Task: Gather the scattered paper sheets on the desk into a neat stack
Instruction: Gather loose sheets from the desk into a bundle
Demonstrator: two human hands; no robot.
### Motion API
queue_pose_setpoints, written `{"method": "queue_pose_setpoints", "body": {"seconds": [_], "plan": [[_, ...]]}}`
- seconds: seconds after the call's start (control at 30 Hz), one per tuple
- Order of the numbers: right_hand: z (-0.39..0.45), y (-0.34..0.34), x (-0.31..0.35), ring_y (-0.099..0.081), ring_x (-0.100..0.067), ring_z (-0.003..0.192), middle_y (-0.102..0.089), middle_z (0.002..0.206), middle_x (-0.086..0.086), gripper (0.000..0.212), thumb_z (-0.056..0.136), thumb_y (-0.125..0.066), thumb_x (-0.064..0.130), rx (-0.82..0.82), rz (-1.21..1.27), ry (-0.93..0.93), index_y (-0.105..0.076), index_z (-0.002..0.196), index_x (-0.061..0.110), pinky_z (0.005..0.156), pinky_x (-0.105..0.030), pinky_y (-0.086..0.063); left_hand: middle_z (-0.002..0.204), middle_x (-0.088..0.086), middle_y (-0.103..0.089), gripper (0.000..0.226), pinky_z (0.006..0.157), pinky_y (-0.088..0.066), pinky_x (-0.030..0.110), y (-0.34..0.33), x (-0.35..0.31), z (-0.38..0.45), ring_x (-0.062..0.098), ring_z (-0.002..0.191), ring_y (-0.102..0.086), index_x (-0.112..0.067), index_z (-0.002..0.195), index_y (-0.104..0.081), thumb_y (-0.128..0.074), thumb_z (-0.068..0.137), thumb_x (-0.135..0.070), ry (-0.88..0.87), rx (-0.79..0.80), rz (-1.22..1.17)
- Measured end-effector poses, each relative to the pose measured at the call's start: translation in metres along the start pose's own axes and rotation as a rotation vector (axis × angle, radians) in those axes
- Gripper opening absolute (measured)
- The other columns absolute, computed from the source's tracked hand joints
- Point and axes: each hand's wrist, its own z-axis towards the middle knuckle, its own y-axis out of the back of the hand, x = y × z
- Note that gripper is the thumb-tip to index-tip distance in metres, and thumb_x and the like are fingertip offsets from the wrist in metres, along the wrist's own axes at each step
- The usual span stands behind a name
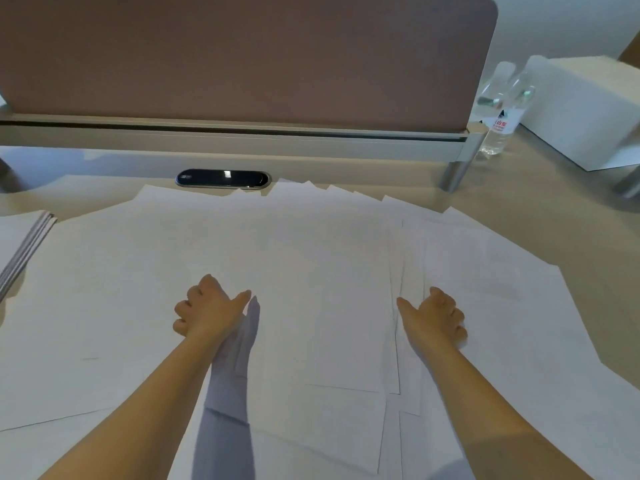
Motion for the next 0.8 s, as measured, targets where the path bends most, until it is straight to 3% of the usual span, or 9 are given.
{"method": "queue_pose_setpoints", "body": {"seconds": [0.17, 0.27, 0.33, 0.4, 0.47, 0.5, 0.53, 0.67, 0.8], "plan": [[0.003, -0.013, 0.023, -0.021, -0.025, 0.14, -0.022, 0.152, -0.006, 0.076, 0.088, -0.052, 0.042, 0.018, 0.014, 0.18, -0.012, 0.147, 0.014, 0.115, -0.039, -0.021, 0.136, 0.014, -0.045, 0.056, 0.096, -0.039, 0.043, -0.001, -0.01, 0.002, 0.036, 0.125, -0.043, -0.008, 0.131, -0.037, -0.063, 0.084, -0.022, -0.127, 0.064, -0.31], [0.006, -0.023, 0.034, -0.033, -0.027, 0.135, -0.033, 0.148, -0.006, 0.077, 0.085, -0.061, 0.028, 0.101, 0.156, 0.257, -0.016, 0.146, 0.015, 0.112, -0.041, -0.029, 0.154, 0.012, -0.02, 0.07, 0.111, -0.03, 0.041, 0.004, -0.012, 0.002, 0.031, 0.14, -0.027, -0.011, 0.147, -0.009, -0.053, 0.092, -0.012, -0.064, 0.155, -0.712], [0.006, -0.028, 0.04, -0.042, -0.028, 0.13, -0.039, 0.145, -0.007, 0.078, 0.082, -0.063, 0.021, 0.13, 0.286, 0.267, -0.019, 0.145, 0.017, 0.109, -0.044, -0.035, 0.155, 0.014, -0.017, 0.073, 0.111, -0.029, 0.042, 0.008, -0.01, 0.008, 0.032, 0.14, -0.028, -0.013, 0.148, -0.001, -0.05, 0.094, -0.011, 0.038, 0.18, -0.828], [0.008, -0.031, 0.044, -0.044, -0.03, 0.128, -0.041, 0.143, -0.008, 0.079, 0.08, -0.064, 0.017, 0.13, 0.333, 0.244, -0.02, 0.145, 0.018, 0.107, -0.046, -0.038, 0.148, 0.017, -0.033, 0.061, 0.105, -0.037, 0.042, 0.01, -0.001, 0.016, 0.034, 0.13, -0.042, -0.009, 0.146, -0.017, -0.05, 0.094, -0.011, 0.131, 0.178, -0.803], [0.01, -0.033, 0.047, -0.045, -0.03, 0.127, -0.042, 0.142, -0.009, 0.08, 0.079, -0.064, 0.014, 0.144, 0.295, 0.247, -0.02, 0.145, 0.018, 0.105, -0.046, -0.04, 0.103, 0.018, -0.059, 0.02, 0.079, -0.049, 0.038, 0.013, 0.005, 0.021, 0.032, 0.092, -0.059, -0.007, 0.113, -0.054, -0.05, 0.093, -0.012, 0.138, 0.208, -0.773], [0.01, -0.034, 0.049, -0.046, -0.029, 0.126, -0.043, 0.141, -0.008, 0.08, 0.078, -0.065, 0.013, 0.156, 0.269, 0.266, -0.021, 0.145, 0.019, 0.104, -0.045, -0.041, 0.079, 0.015, -0.054, 0.009, 0.064, -0.043, 0.032, 0.014, 0.006, 0.02, 0.028, 0.071, -0.053, -0.008, 0.087, -0.054, -0.049, 0.093, -0.011, 0.113, 0.228, -0.737], [0.009, -0.035, 0.049, -0.046, -0.028, 0.126, -0.044, 0.141, -0.007, 0.08, 0.078, -0.064, 0.013, 0.169, 0.243, 0.297, -0.022, 0.145, 0.02, 0.104, -0.044, -0.041, 0.07, 0.011, -0.045, 0.017, 0.059, -0.036, 0.029, 0.014, 0.007, 0.021, 0.024, 0.064, -0.045, -0.009, 0.076, -0.048, -0.049, 0.092, -0.011, 0.084, 0.253, -0.683], [0.006, -0.04, 0.058, -0.036, -0.025, 0.134, -0.033, 0.149, -0.004, 0.076, 0.085, -0.059, 0.016, 0.262, 0.128, 0.397, -0.015, 0.147, 0.021, 0.112, -0.04, -0.031, 0.093, 0.013, -0.058, 0.009, 0.078, -0.046, 0.037, 0.014, 0.009, 0.021, 0.028, 0.086, -0.054, -0.003, 0.096, -0.052, -0.055, 0.088, -0.008, 0.033, 0.362, -0.628], [0.001, -0.036, 0.066, -0.043, -0.025, 0.127, -0.04, 0.145, -0.005, 0.067, 0.086, -0.057, 0.012, 0.323, 0.37, 0.358, -0.024, 0.144, 0.021, 0.108, -0.041, -0.038, 0.095, 0.014, -0.059, 0.012, 0.082, -0.046, 0.038, 0.014, 0.02, 0.023, 0.029, 0.089, -0.054, 0.001, 0.098, -0.058, -0.057, 0.087, -0.003, 0.047, 0.326, -0.605]]}}
